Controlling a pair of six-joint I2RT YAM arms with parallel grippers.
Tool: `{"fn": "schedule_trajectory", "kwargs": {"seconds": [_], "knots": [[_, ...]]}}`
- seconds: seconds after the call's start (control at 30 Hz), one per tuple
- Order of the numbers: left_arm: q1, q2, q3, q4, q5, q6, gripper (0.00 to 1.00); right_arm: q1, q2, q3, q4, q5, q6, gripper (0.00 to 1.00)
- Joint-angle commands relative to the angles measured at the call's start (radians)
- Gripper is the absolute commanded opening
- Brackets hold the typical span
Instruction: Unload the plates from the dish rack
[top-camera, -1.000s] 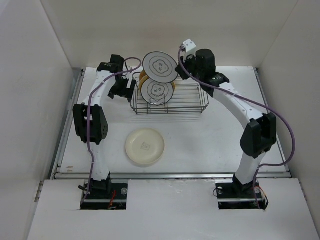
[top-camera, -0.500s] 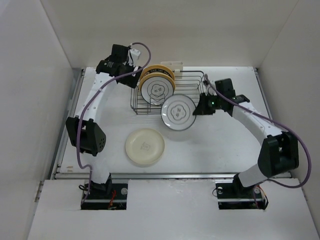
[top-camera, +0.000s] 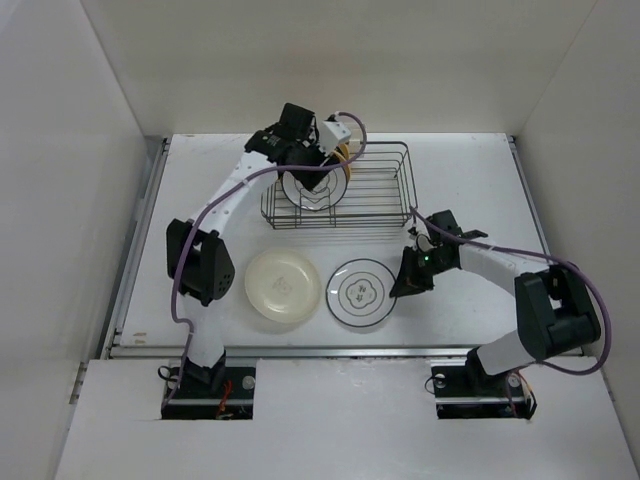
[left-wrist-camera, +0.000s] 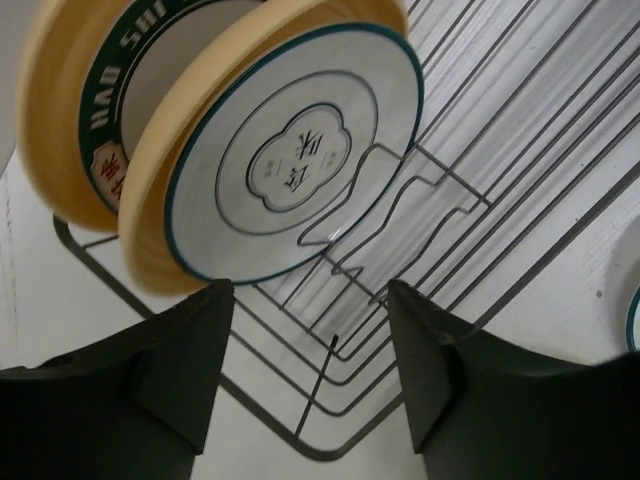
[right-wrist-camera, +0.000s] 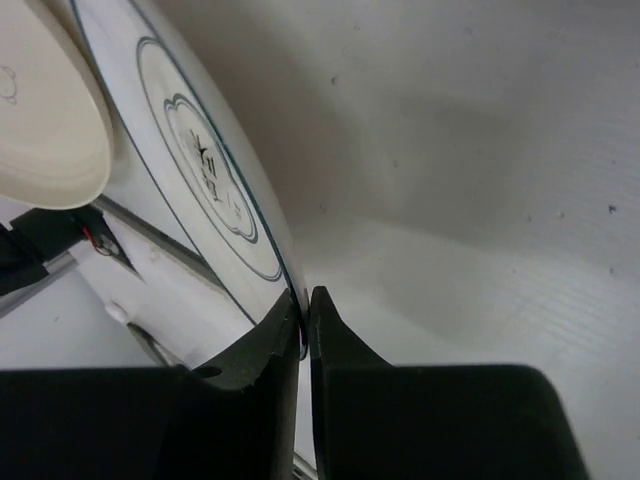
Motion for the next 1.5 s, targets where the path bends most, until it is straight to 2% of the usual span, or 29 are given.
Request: {"fn": "schedule_trajectory", "kwargs": {"seconds": [0.0,0.03,0.07,0.2,0.23,0.27,0.37,0.43,0.6,0.73,0.77,0.87,0.93,1.0,1.17,1.33,1.47], "knots": [[-0.016,0.010,-0.007,0.116,0.005,0.036,0.62,-0.011,0.053,-0.006,0.114,0.035,0.029,0.14],[-0.025,0.019,-0.007,0.137,-0.009,0.022,0.66,-0.011,0.062,-0.006,0.114,0.066,0.038,0.23],[-0.025,0.019,-0.007,0.174,-0.025,0.022,0.69,-0.011,0.073,0.003,0.114,0.083,0.038,0.25],[-0.044,0.039,-0.007,0.207,-0.071,0.022,0.72,-0.011,0.053,0.046,0.075,0.138,0.015,0.36],[-0.044,0.039,-0.018,0.207,-0.090,0.022,0.72,-0.011,0.044,0.058,0.062,0.153,0.004,0.49],[-0.044,0.039,-0.018,0.216,-0.091,0.022,0.72,-0.011,0.031,0.080,0.033,0.179,0.004,0.57],[-0.044,0.050,-0.030,0.228,-0.126,0.033,0.72,-0.011,-0.022,0.113,0.002,0.207,-0.019,0.68],[-0.044,0.059,-0.040,0.251,-0.143,0.045,0.72,-0.011,-0.067,0.150,-0.012,0.223,-0.028,0.69],[-0.033,0.068,0.026,0.176,-0.151,-0.015,0.72,0.002,-0.157,0.265,-0.023,0.233,-0.069,0.69],[0.011,0.037,0.150,0.002,-0.069,-0.152,0.68,0.057,-0.165,0.395,0.093,0.273,-0.131,0.65],[0.021,0.037,0.178,-0.089,-0.043,-0.180,0.68,0.066,-0.127,0.423,0.120,0.273,-0.146,0.62],[0.067,-0.019,0.197,-0.186,0.041,-0.283,0.68,0.094,0.020,0.578,0.181,0.286,-0.213,0.54],[0.099,-0.058,0.154,-0.197,0.066,-0.341,0.67,0.109,0.106,0.670,0.190,0.286,-0.267,0.48],[0.149,-0.067,0.126,-0.211,0.066,-0.424,0.67,0.132,0.225,0.797,0.200,0.264,-0.295,0.46],[0.188,-0.064,0.059,-0.221,-0.121,-0.486,0.67,0.132,0.388,0.956,0.276,0.275,-0.304,0.46],[0.219,0.014,0.058,-0.249,-0.169,-0.498,0.69,0.132,0.577,1.150,0.261,0.231,-0.324,0.45],[0.257,0.080,0.058,-0.249,-0.169,-0.522,0.67,0.132,0.674,1.236,0.249,0.209,-0.324,0.43]]}}
